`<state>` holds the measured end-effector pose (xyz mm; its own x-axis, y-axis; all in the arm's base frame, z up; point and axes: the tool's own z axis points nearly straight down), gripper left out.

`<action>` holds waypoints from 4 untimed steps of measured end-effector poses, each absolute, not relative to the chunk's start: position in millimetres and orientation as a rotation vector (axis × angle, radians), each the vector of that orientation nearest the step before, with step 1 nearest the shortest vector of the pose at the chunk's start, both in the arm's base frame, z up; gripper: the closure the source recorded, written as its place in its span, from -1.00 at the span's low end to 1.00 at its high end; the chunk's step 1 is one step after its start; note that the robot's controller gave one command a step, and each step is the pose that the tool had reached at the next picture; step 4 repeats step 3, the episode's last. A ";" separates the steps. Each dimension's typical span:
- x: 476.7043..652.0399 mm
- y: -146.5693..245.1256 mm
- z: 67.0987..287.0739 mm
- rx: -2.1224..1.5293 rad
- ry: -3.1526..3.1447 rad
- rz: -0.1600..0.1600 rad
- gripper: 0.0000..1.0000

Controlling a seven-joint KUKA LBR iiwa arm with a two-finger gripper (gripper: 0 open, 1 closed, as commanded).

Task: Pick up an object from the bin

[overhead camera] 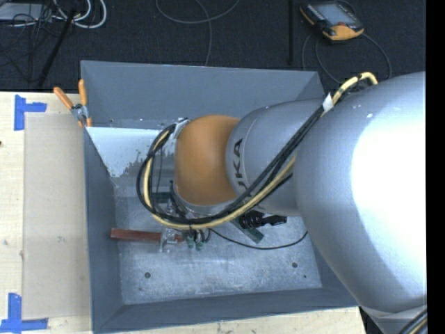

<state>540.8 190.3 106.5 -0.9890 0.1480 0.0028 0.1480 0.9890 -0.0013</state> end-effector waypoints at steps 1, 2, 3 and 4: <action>552.2 214.9 111.1 -0.337 -3.128 -0.002 1.00; 537.3 205.4 116.6 -0.359 -3.117 0.004 1.00; 572.6 241.1 218.1 -0.270 -3.131 0.001 1.00; 572.6 241.1 218.1 -0.270 -3.131 0.001 1.00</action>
Offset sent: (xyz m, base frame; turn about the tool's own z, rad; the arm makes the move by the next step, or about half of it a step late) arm -0.0082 0.0087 0.0171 0.0905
